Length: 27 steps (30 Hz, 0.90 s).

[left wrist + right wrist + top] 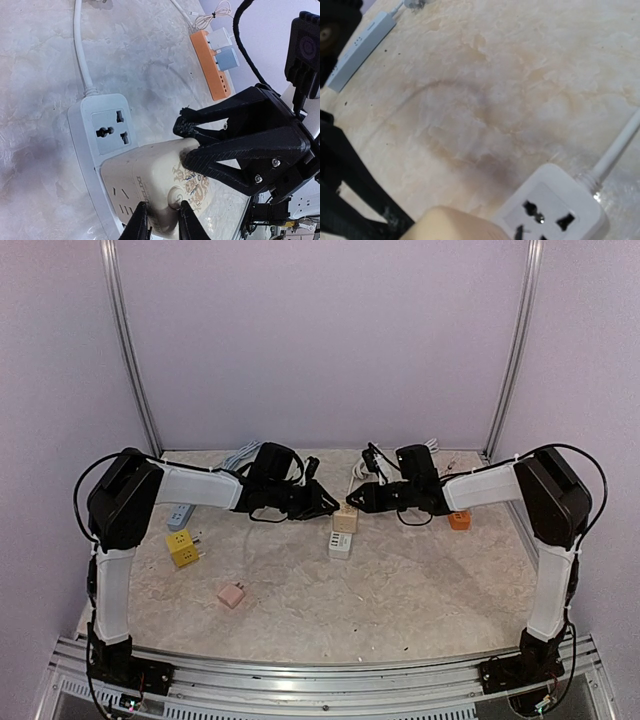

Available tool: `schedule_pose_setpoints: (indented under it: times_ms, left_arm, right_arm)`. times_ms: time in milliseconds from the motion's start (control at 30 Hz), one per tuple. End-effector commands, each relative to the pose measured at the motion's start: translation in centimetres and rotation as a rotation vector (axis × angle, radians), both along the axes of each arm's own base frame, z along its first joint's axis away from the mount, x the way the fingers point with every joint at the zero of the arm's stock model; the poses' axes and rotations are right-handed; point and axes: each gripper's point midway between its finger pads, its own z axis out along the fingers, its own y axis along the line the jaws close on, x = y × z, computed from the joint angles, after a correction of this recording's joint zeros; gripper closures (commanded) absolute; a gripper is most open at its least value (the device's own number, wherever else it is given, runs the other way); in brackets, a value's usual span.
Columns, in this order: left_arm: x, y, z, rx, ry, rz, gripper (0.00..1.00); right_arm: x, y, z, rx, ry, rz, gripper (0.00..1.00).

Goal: Insert the plug
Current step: Press the plug into the socket.

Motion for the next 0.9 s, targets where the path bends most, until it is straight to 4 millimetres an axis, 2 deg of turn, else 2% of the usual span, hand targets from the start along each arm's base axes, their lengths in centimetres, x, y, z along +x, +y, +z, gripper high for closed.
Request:
schedule_pose_setpoints:
  times_ms: [0,100,467,867]
  left_arm:
    - [-2.8,-0.1,-4.5,0.073,0.101,-0.036,0.81]
    - [-3.1,-0.2,-4.6,0.077,0.102,-0.041,0.82]
    - [-3.3,-0.1,-4.8,0.082,0.108,-0.037,0.85]
    - [-2.8,0.3,-4.0,0.074,0.091,-0.021,0.78]
  right_arm:
    - [-4.6,-1.6,-7.5,-0.189,0.218,0.026,0.74]
    - [-4.4,-1.5,-6.3,-0.182,0.189,0.023,0.73]
    - [-5.2,-0.6,-5.9,-0.205,0.175,0.054,0.69]
    - [-3.5,0.5,-2.2,-0.166,0.117,0.051,0.62]
